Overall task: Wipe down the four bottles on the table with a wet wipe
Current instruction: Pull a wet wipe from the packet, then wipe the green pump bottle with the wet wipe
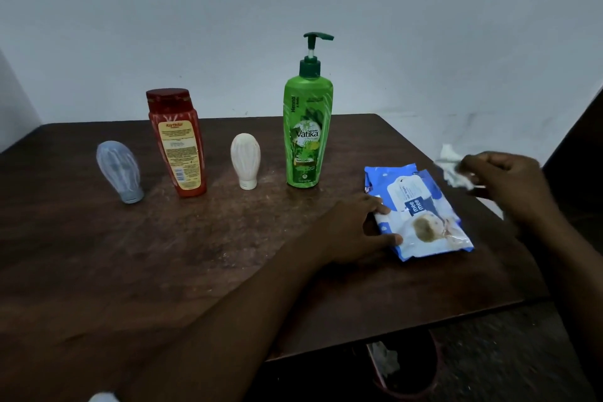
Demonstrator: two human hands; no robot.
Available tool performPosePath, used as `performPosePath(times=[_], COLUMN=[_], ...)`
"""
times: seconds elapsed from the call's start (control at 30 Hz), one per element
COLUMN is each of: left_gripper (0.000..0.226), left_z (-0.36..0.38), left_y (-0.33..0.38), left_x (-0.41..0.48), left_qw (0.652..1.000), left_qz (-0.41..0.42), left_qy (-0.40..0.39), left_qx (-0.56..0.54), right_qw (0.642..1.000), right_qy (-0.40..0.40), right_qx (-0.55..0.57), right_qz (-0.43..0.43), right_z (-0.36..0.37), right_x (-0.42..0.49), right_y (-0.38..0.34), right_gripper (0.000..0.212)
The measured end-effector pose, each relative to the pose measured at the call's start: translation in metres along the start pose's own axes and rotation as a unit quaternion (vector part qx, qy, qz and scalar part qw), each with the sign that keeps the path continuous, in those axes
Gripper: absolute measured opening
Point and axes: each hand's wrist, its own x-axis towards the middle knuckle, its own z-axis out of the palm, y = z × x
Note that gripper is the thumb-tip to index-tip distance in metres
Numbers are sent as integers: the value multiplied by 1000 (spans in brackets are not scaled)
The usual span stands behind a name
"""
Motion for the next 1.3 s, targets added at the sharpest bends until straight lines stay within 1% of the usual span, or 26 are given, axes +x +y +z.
performPosePath(times=[0.07,0.17,0.2,0.23,0.27,0.3,0.37,0.43,0.5,0.67,0.8,0.87,0.97,1.0,1.03,1.1,1.2,1.3], left_gripper=[59,58,55,50,43,36,30,31,32,25,20,18,14,11,9,10,17,20], left_z=[-2,-6,-8,-11,-15,-20,-32,-46,-59,-72,-75,-74,-73,-72,-72,-72,-73,-76], left_y=[2,3,4,5,4,3,-2,-10,-18,-43,-52,-54,-54,-54,-53,-51,-50,-51], left_x=[-1,-4,-6,-8,-11,-14,-22,-31,-45,-78,-89,-90,-87,-85,-84,-82,-81,-79], left_qw=[1000,999,999,996,989,974,932,896,878,878,875,869,858,854,850,847,846,856], left_qz=[-2,-11,-17,-30,-49,-72,-111,-129,-132,-165,-176,-189,-210,-212,-213,-210,-209,-227], left_qy=[-4,-3,9,33,70,108,162,183,188,195,205,206,214,218,222,224,218,194], left_qx=[-2,-30,-48,-75,-121,-184,-305,-384,-419,-406,-402,-407,-418,-422,-427,-435,-439,-421], right_qw=[995,977,973,970,968,965,956,945,935,911,901,898,895,896,899,905,909,902], right_qy=[-8,-60,-78,-98,-116,-135,-181,-216,-239,-303,-347,-347,-351,-354,-354,-350,-345,-363], right_qx=[97,203,215,223,222,221,225,231,239,235,214,226,240,237,233,221,215,215], right_qz=[-13,-13,-9,4,14,29,57,81,106,151,145,149,137,124,112,93,90,88], right_z=[2,20,28,38,48,58,82,106,130,174,187,188,186,185,184,183,183,182], right_x=[1,-6,-8,-12,-15,-21,-33,-44,-55,-74,-81,-82,-83,-83,-84,-86,-87,-86], right_y=[-9,-21,-20,-22,-21,-23,-23,-20,-17,-14,-16,-18,-17,-16,-15,-14,-14,-14], right_gripper=[26,6,16,26,31,31,20,13,14,16,19,22,19,22,29,38,26,18])
